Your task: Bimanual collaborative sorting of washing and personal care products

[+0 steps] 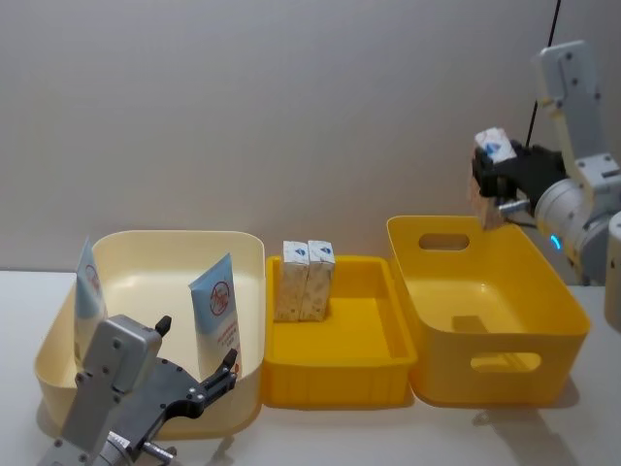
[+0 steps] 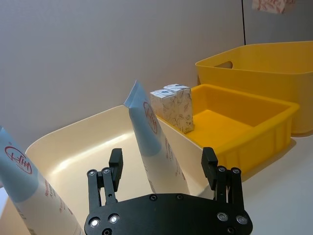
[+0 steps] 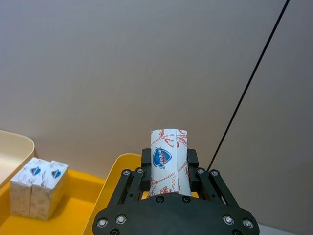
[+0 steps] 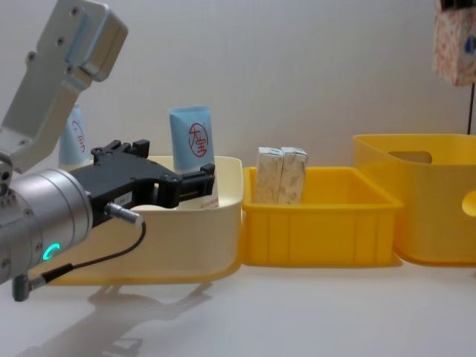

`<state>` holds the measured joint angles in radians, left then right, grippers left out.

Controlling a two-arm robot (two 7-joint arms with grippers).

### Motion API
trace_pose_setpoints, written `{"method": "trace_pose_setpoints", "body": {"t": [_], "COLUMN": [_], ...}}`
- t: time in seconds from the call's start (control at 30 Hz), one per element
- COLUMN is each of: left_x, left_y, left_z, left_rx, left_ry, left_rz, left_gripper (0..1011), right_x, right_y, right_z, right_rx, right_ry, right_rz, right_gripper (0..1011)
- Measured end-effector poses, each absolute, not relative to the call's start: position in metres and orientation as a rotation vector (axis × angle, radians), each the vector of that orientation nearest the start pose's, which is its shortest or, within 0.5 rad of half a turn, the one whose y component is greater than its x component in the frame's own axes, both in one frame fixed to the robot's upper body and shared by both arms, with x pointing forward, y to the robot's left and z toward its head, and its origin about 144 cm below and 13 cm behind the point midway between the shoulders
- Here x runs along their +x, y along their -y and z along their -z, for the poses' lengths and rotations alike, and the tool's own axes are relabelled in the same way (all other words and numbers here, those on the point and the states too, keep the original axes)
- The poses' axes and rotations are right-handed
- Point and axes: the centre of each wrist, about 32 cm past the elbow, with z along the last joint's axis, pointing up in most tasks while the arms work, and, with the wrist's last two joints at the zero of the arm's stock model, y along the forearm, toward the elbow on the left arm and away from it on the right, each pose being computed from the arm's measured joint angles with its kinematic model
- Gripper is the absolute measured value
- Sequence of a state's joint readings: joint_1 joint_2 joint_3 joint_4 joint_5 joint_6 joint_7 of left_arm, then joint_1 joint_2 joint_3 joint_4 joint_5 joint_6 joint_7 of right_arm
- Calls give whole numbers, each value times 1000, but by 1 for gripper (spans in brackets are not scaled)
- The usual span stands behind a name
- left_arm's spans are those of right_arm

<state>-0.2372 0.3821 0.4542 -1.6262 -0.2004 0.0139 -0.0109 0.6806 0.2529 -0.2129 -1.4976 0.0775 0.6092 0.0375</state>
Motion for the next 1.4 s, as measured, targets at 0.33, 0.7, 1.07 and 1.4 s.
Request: {"method": "trace_pose_setpoints", "body": {"t": [0.33, 0.7, 1.07, 1.4], "left_x": [492, 492, 492, 492], "left_y": [-198, -198, -198, -198], "left_z": [-1204, -1204, -1204, -1204], "left_rx": [61, 61, 61, 61], "left_ry": [268, 268, 268, 268], "left_rz": [-1124, -1124, -1124, -1124], "left_gripper": [1003, 1003, 1003, 1003], "right_x": [597, 603, 606, 607], "right_y": [235, 227, 225, 225], "right_z": [-1365, -1352, -1345, -1342], "right_rx": [-283, -358, -416, -437], "right_ry": [105, 61, 33, 22], "right_rz": [1458, 1510, 1561, 1578], "right_gripper": [404, 404, 457, 768]}}
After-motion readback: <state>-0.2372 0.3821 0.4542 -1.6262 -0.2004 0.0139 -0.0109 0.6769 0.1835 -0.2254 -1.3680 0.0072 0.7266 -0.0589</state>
